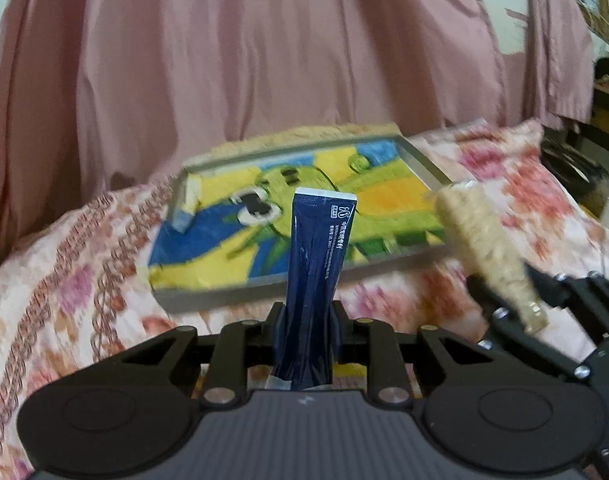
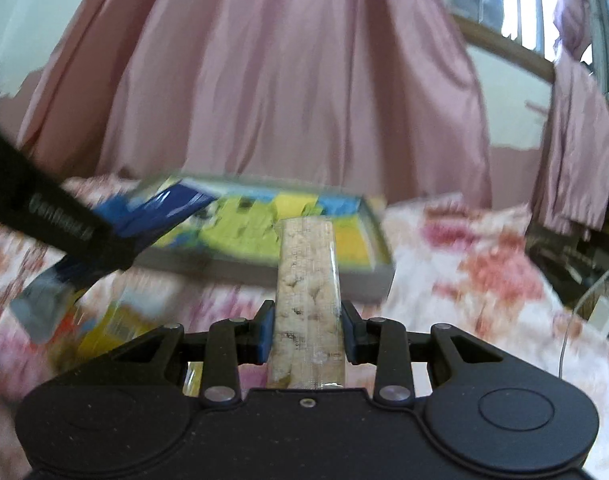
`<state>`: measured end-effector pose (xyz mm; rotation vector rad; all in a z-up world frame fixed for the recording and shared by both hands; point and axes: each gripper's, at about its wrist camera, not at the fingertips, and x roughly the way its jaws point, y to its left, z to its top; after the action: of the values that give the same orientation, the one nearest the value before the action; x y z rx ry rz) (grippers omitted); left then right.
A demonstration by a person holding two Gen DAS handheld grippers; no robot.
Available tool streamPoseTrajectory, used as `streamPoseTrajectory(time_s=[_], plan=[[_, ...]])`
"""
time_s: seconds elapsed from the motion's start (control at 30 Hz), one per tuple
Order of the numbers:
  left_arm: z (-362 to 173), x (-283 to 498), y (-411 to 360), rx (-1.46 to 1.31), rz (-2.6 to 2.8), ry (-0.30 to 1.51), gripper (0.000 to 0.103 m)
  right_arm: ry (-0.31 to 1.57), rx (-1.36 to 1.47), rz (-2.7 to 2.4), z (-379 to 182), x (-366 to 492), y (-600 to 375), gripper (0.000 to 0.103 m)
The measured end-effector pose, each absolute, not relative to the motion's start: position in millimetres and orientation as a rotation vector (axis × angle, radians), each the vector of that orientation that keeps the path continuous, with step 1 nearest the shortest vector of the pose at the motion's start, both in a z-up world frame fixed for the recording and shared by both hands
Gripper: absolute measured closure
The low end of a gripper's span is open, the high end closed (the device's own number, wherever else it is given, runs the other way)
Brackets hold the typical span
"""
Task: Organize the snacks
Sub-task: 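Carry both packs into the grey tray and open both grippers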
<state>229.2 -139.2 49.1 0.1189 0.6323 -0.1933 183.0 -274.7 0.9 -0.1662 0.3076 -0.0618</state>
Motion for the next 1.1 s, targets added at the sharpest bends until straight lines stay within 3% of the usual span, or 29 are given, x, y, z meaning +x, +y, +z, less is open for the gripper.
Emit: streamPoseTrajectory(time_s=[0.47, 1.1], plan=[[54, 344, -148, -0.037, -0.062, 0.494, 0.078, 0.1, -0.055, -0.061, 20, 289, -293, 0.068], [-4, 396, -155, -0.068, 0.018, 0.626, 0.078, 0.221, 0.02, -0.029, -23, 340, -312, 0.068]])
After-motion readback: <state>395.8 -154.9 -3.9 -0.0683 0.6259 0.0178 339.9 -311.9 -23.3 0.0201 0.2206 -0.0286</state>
